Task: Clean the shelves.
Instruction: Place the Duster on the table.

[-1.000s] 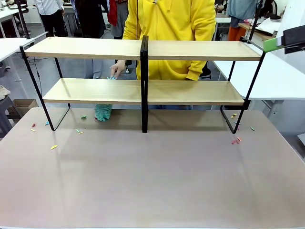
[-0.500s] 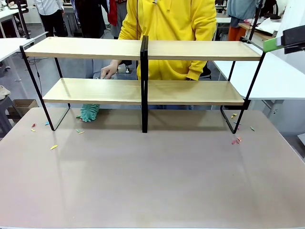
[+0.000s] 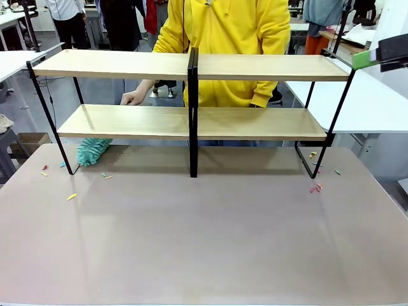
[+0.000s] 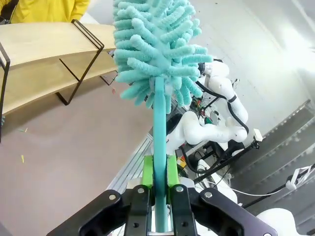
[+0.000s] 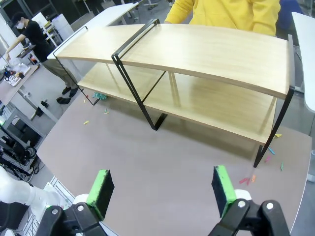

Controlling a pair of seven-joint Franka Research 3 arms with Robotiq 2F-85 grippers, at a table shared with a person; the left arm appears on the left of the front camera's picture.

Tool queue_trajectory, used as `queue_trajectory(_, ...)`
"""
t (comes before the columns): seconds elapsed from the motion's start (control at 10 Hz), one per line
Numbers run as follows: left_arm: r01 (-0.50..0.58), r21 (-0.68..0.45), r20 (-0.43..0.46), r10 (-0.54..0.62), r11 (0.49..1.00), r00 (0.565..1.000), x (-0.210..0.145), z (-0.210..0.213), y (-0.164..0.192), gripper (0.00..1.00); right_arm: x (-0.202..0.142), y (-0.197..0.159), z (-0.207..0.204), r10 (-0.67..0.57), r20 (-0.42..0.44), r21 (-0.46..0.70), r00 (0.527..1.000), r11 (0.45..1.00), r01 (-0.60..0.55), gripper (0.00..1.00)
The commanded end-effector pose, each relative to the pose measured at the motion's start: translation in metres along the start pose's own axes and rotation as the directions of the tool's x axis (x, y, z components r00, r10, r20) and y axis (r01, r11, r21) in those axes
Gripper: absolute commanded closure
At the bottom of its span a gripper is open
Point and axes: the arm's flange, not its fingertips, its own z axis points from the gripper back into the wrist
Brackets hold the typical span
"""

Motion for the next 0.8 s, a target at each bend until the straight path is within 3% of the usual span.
queue_trajectory(0.0, 0.012, -0.002, 0.011, -0.012, 1.000, 1.000, -0.0026, -0.0015, 0.0018, 1.00, 0.0002, -0.0002, -0.0003, -0.002, -0.002, 0.007, 1.000, 1.000, 0.002, 0.00)
queue_trajectory(0.7, 0.012, -0.002, 0.011, -0.012, 1.000, 1.000, -0.0026, -0.0015, 0.0018, 1.00, 0.0002, -0.0002, -0.0003, -0.002, -0.002, 0.007, 1.000, 1.000, 0.002, 0.00)
